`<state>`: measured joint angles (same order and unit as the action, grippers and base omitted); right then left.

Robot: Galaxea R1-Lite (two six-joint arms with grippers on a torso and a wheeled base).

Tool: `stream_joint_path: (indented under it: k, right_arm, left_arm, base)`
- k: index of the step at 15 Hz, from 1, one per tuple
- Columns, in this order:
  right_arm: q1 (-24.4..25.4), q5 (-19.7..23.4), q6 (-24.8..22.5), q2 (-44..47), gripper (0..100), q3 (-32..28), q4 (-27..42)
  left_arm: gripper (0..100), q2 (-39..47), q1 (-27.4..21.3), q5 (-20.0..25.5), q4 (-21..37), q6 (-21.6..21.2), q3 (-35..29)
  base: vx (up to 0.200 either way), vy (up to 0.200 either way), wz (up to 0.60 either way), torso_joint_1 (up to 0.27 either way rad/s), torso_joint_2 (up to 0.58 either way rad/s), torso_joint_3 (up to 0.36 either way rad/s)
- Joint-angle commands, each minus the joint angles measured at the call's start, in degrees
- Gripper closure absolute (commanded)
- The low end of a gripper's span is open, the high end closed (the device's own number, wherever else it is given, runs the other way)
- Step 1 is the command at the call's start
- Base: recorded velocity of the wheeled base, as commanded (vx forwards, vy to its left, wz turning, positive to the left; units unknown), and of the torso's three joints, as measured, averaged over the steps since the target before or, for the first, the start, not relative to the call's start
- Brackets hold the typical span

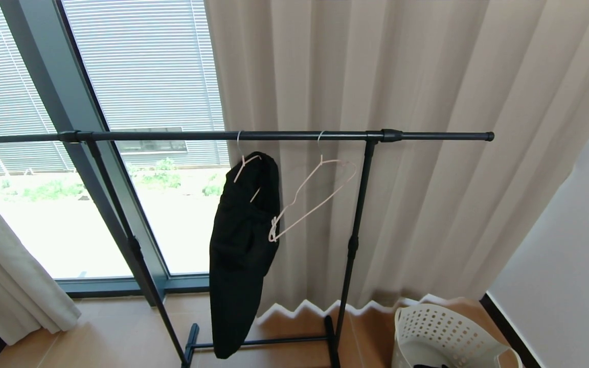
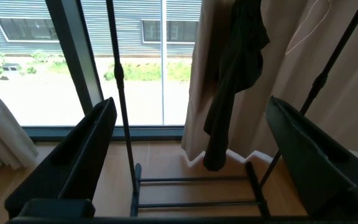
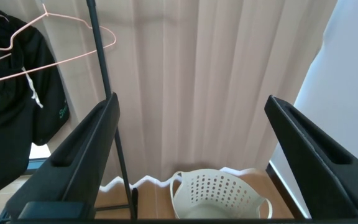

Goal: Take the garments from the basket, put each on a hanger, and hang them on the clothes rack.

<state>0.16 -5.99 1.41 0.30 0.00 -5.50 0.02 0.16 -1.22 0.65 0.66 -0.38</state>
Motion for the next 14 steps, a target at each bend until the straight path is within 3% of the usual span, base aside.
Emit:
stream_joint_path:
  k: [1,14]
  right_arm:
    - [0.02,0.01,-0.01,0.13,0,0.00,-0.04]
    - [0.02,0.01,-0.01,0.13,0,0.00,-0.04]
  left_arm:
    - [0,-0.02,0.02,-0.01,-0.03,0.04,-0.06]
    - [0,-0.02,0.02,-0.01,-0.03,0.13,-0.06]
  base:
    - [0.000,0.000,0.00,-0.139,0.32,0.168]
    - [0.000,0.000,0.00,-0.153,0.35,0.191]
